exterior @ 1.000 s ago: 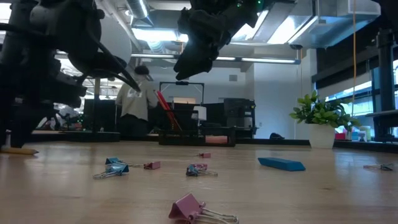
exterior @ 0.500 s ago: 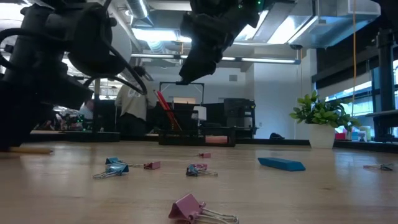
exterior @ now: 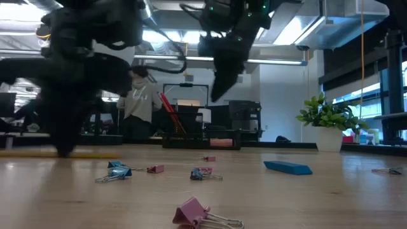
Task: Pick and place office supplies into organizer
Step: Put the yellow pencil into the black desk organizer
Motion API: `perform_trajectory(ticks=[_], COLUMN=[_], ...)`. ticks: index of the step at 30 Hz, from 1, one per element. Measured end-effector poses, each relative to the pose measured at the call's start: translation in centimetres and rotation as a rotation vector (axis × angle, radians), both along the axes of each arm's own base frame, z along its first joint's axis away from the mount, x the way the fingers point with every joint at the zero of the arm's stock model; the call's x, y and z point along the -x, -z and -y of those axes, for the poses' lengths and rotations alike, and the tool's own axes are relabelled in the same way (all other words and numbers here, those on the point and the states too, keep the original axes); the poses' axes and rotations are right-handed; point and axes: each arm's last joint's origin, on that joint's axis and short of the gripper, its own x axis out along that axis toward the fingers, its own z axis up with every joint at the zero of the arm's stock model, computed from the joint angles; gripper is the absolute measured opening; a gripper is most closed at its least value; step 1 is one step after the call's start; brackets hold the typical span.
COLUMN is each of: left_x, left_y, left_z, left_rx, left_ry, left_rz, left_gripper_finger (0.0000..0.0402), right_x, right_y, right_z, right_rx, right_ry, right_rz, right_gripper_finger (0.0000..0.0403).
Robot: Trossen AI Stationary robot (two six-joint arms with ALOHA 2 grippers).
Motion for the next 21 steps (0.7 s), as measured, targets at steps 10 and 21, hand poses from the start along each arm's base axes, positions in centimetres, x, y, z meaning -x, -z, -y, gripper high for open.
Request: perform_trajectory(ticks=[10, 21], left_x=[-3.3, -4.3], left_y=[1.3, 1.3], left_z=[-1.9, -5.5], left_rx=[0.043, -0.081], left_ry=[-0.114, -0.253], left_rz=[0.182, 0.268], left_gripper_finger=[0.0016, 0.0023], right_x=[1.3, 0.6], right_y=[0.5, 0.4], right_z=[0.2, -1.4], right_rx=[-0.021, 0.019], right_ry=[0.0, -0.114], right_rz=[-0.138, -0.095], right_gripper_finger=[0.0242, 0.0242])
